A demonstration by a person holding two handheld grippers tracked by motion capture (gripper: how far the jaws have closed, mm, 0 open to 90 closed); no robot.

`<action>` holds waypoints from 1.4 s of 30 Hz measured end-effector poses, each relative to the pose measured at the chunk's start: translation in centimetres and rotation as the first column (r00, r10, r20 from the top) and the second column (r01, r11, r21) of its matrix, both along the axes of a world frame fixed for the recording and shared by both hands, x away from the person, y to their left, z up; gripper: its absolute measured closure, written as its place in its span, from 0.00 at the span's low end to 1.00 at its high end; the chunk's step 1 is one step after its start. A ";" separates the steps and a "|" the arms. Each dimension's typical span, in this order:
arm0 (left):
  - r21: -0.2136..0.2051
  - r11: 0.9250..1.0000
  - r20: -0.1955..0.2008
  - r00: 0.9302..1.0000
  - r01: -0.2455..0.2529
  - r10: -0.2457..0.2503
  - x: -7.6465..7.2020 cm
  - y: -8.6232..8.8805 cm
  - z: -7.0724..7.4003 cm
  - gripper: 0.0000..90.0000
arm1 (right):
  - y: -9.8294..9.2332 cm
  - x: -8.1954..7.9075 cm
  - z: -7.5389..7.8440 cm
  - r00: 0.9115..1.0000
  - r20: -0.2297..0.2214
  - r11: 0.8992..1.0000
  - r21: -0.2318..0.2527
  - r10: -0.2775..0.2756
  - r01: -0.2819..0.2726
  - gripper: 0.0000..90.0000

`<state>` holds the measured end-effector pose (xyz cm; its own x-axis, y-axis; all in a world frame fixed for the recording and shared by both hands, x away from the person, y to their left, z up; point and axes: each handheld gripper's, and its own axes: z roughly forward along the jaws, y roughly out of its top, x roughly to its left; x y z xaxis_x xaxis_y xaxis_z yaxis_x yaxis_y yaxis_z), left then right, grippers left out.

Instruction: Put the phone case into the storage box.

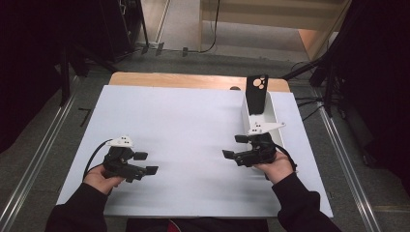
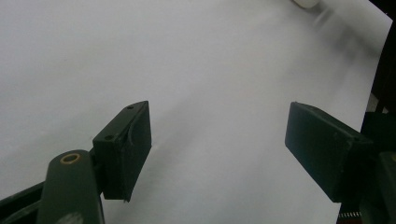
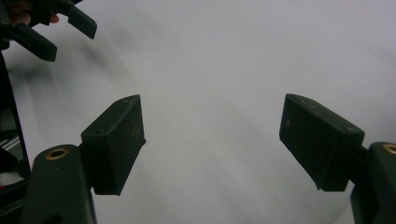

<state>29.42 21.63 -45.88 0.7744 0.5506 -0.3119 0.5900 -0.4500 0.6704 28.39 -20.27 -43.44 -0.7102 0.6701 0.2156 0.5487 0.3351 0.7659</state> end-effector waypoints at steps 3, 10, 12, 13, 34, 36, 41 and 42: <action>-0.001 1.000 0.001 1.000 0.000 0.000 0.0 0.0 0.0 0.25 | 0.1 -0.5 -0.3 1.000 -0.013 1.000 0.007 0.009 -0.009 0.23; -0.002 1.000 -0.005 1.000 -0.004 0.004 0.0 0.0 0.0 0.25 | 0.0 -1.8 -1.0 1.000 0.000 1.000 0.007 0.022 -0.022 0.23; -0.005 1.000 -0.004 1.000 -0.004 0.004 0.0 0.0 0.0 0.25 | 0.0 -2.2 -1.0 1.000 0.003 1.000 0.000 0.019 -0.019 0.23; -0.002 1.000 -0.004 1.000 -0.003 0.003 0.0 0.0 0.0 0.25 | 0.1 -2.4 -1.1 1.000 0.001 1.000 -0.003 0.021 -0.021 0.23; 0.004 1.000 0.005 1.000 0.006 -0.006 0.0 0.0 0.1 0.25 | -1.3 -5.5 -2.8 0.998 -0.024 0.998 -0.017 0.052 -0.053 0.23; 0.006 1.000 0.003 1.000 0.005 -0.005 -0.1 0.0 0.1 0.25 | -1.6 -5.7 -3.0 0.998 -0.031 0.999 -0.015 0.046 -0.047 0.23; 0.002 1.000 0.005 1.000 0.006 -0.006 -0.2 -0.1 0.1 0.25 | -2.3 -6.1 -3.5 0.998 -0.046 0.999 -0.026 0.032 -0.034 0.23; 0.002 1.000 0.004 1.000 0.005 -0.005 -0.2 -0.1 0.1 0.25 | -2.5 -6.2 -3.6 0.999 -0.045 0.999 -0.026 0.026 -0.027 0.23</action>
